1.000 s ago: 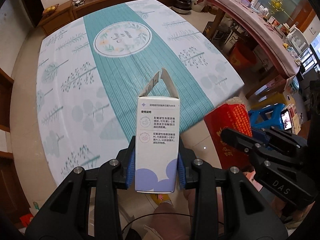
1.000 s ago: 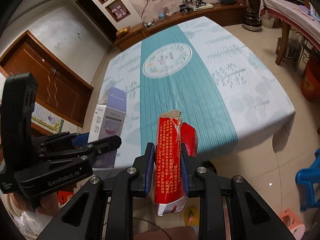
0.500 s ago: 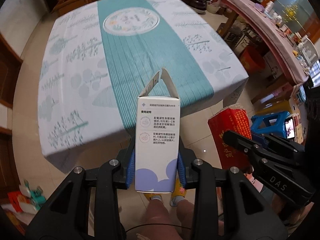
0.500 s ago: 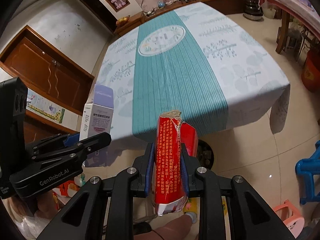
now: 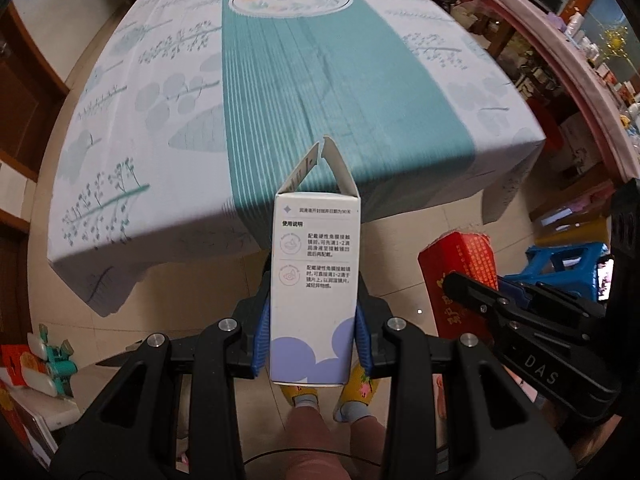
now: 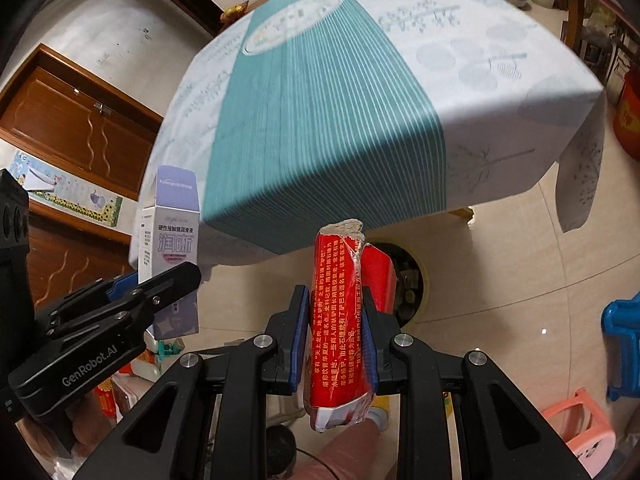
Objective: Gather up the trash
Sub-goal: 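Lower both boxes into the black bin and open both tools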
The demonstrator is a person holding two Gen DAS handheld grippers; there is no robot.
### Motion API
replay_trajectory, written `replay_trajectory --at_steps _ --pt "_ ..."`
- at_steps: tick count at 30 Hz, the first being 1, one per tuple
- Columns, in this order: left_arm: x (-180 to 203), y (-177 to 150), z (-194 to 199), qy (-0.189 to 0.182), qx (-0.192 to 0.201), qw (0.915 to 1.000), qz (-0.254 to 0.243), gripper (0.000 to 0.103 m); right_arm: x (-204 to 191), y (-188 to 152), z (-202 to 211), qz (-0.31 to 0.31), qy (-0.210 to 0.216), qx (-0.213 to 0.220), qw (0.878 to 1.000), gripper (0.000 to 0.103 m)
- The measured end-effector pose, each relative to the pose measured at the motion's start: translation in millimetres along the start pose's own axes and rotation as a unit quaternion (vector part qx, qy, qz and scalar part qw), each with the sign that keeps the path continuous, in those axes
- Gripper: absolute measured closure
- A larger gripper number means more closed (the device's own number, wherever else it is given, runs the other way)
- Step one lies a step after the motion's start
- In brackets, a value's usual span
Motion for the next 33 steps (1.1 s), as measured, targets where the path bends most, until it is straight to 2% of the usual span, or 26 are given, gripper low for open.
replay_trajectory --at_steps 16,26,33 --pt "-19.0 -32.9 -95.9 0.016 -0.007 0.9989 0.044 0.072 52.0 -14.5 -107.0 -0.026 0.001 -0.036 0.999 0.079" --pt "-45.4 -63.7 -180.2 0.011 -0.020 0.9965 0.080 0.072 65.6 -21.5 -193.4 -0.020 -0.001 -0.061 0.998 0.079" --pt "-43.3 -75.3 -236.8 0.011 -0.018 0.9969 0.076 0.072 77.0 -36.4 -255.0 -0.010 -0.005 -0.070 0.998 0.078"
Point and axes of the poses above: each gripper's, at about its wrist camera, not at the fingertips, and z roughly against the way its jaws point, x to its right, y to its top, the point moved 2 cm from there along -z, roughly the way its jaws point
